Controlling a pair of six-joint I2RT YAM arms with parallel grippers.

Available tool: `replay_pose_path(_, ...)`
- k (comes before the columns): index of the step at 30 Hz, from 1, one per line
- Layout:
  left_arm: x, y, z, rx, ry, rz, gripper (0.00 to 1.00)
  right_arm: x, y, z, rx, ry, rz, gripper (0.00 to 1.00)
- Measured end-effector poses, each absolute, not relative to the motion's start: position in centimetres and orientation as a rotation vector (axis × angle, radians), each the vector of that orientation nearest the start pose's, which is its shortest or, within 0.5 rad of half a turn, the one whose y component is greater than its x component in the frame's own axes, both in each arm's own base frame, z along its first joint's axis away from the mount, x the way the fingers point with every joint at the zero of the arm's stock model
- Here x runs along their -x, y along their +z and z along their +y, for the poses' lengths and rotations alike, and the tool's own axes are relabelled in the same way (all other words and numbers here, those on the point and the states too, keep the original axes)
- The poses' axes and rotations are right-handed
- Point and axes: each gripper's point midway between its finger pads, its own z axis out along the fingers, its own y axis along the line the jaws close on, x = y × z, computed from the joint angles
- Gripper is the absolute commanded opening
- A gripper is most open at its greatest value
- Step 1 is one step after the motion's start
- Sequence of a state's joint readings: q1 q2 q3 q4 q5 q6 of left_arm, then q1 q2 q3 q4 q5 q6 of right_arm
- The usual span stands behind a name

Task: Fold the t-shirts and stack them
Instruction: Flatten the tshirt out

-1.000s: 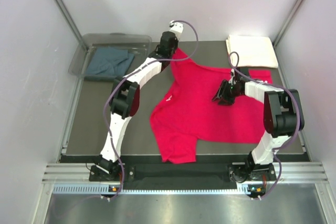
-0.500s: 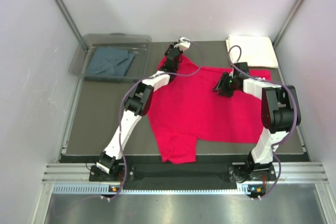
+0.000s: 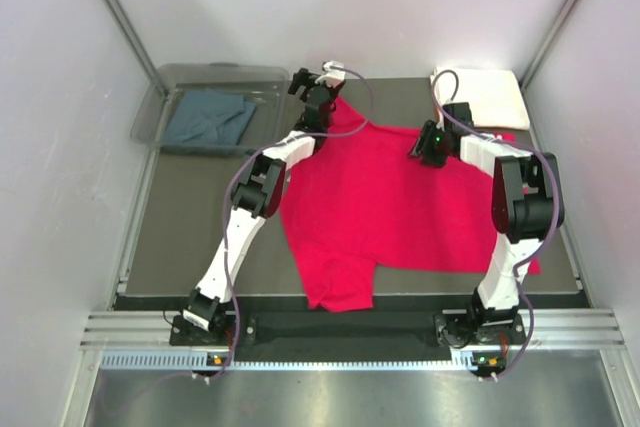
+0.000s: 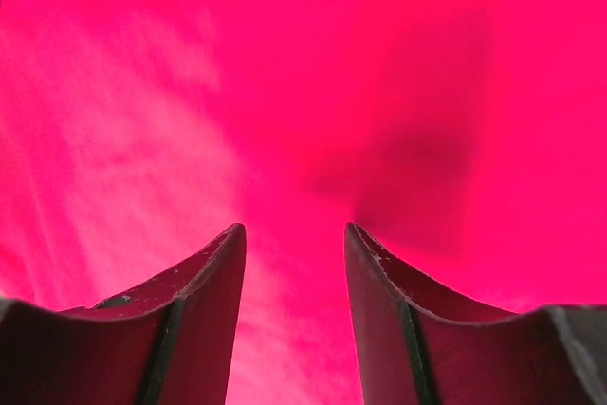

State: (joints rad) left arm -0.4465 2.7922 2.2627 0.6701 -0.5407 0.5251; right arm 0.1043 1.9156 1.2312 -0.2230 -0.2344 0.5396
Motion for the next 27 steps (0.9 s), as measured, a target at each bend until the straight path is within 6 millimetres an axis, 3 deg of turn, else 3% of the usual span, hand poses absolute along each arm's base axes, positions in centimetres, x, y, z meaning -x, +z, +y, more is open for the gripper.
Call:
replay_pose_path(5,-69.9,12.8,-22.1,-0.23,0.317,1.569,0.96,-47.9,6.1,9.3,-0.43,0.451,2.439,0.51)
replay_pose_path(7,-68.8,14.4,-23.1,-0.225,0.207,1.626,0.91,-49.2,7.1,8.9,-0.408,0.412,2.413,0.52)
replay_pose_path(9,-66.7,17.1,-24.2,-0.222,0.077,1.68,0.86,-50.4,8.0,8.6,-0.38,0.381,2.391,0.54)
replay_pose_path(11,-64.6,20.7,-24.9,-0.204,-0.041,1.69,0.7,-51.4,8.7,8.8,-0.362,0.376,2.373,0.55)
replay_pose_path(13,-62.1,24.7,-25.1,-0.185,-0.135,1.695,0.62,-52.3,9.0,9.5,-0.347,0.388,2.357,0.52)
replay_pose_path(15,-59.7,28.2,-24.8,-0.153,-0.21,1.699,0.5,-53.0,8.8,11.2,-0.324,0.42,2.349,0.41)
replay_pose_path(18,-56.8,30.6,-23.8,-0.101,-0.31,1.723,0.36,-53.6,8.0,15.6,-0.279,0.506,2.35,0.33)
replay_pose_path(20,-55.2,29.5,-22.9,-0.081,-0.358,1.78,0.34,-54.0,7.5,19.4,-0.234,0.572,2.344,0.23)
replay_pose_path(22,-53.9,26.8,-22.1,-0.061,-0.399,1.86,0.36,-54.0,6.7,23.7,-0.193,0.64,2.342,0.21)
replay_pose_path(27,-50.1,16.4,-20.3,-0.018,-0.41,2.161,0.38,-52.8,5.3,30.9,-0.169,0.796,2.342,0.19)
